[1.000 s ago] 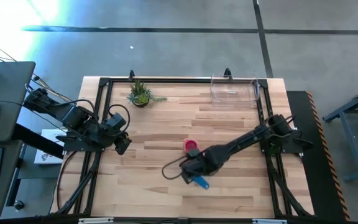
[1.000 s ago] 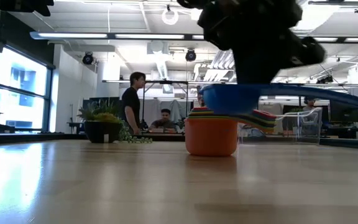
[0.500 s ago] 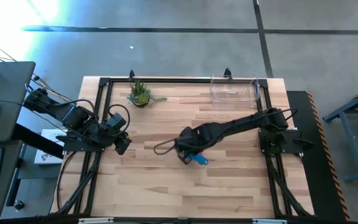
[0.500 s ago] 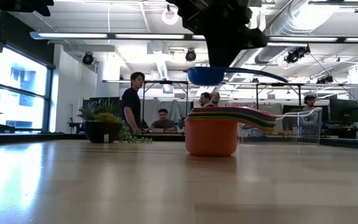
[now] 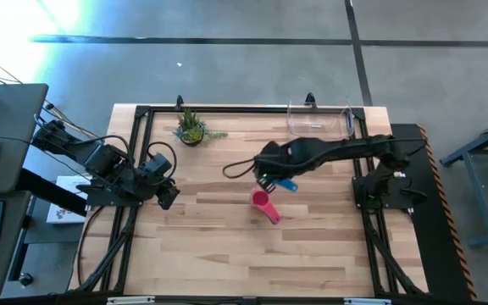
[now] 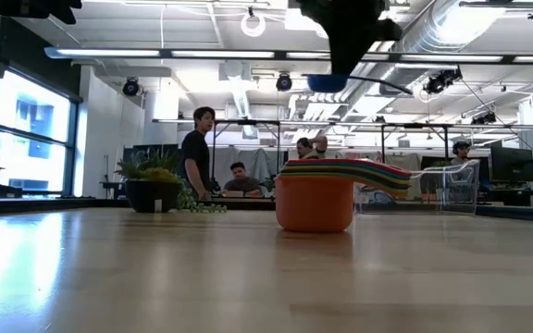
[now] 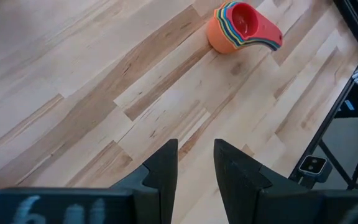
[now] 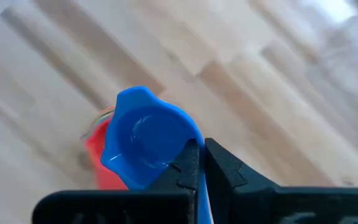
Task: Nest measuring cups in basket
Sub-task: Stack the blue measuring cup on top of the red measuring cup
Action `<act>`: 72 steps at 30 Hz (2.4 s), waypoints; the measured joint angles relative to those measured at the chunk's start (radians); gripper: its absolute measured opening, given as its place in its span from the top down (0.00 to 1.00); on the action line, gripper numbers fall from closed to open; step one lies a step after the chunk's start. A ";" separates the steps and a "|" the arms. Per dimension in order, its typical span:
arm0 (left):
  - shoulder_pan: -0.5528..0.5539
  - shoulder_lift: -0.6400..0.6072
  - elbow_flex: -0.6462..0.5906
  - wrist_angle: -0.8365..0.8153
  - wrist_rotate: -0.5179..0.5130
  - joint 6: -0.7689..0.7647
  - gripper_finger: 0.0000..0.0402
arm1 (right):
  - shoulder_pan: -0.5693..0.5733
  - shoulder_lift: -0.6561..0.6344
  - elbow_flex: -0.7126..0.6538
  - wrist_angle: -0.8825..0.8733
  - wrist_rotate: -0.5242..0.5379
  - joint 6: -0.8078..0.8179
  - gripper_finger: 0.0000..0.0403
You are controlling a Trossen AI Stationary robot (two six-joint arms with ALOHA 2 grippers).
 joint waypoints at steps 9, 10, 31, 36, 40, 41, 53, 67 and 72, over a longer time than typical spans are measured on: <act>0.000 0.000 0.000 0.005 -0.002 -0.018 0.76 | -0.027 -0.213 -0.258 0.012 0.039 0.121 1.00; 0.000 0.000 0.000 0.006 -0.002 -0.018 0.76 | -0.026 -0.245 -0.308 0.031 0.031 0.159 1.00; 0.000 0.018 0.000 0.005 -0.038 0.001 0.76 | 0.050 -0.313 -0.582 0.537 -0.111 0.473 1.00; 0.000 0.038 0.000 0.005 -0.038 0.010 0.76 | 0.050 -0.244 -0.582 0.630 -0.170 0.454 1.00; 0.000 0.049 0.000 0.005 -0.038 0.014 0.76 | 0.050 -0.217 -0.582 0.664 -0.193 0.447 1.00; 0.000 0.050 0.000 0.004 -0.037 0.015 0.76 | 0.049 -0.214 -0.582 0.665 -0.192 0.447 1.00; 0.003 0.047 0.000 0.005 -0.038 0.022 0.76 | 0.005 -0.177 -0.581 0.696 -0.242 0.399 1.00; 0.003 0.047 0.000 0.005 -0.042 0.018 0.76 | 0.000 -0.133 -0.581 0.695 -0.309 0.367 1.00; 0.003 0.048 0.000 0.006 -0.043 0.011 0.76 | -0.007 -0.128 -0.581 0.701 -0.304 0.356 1.00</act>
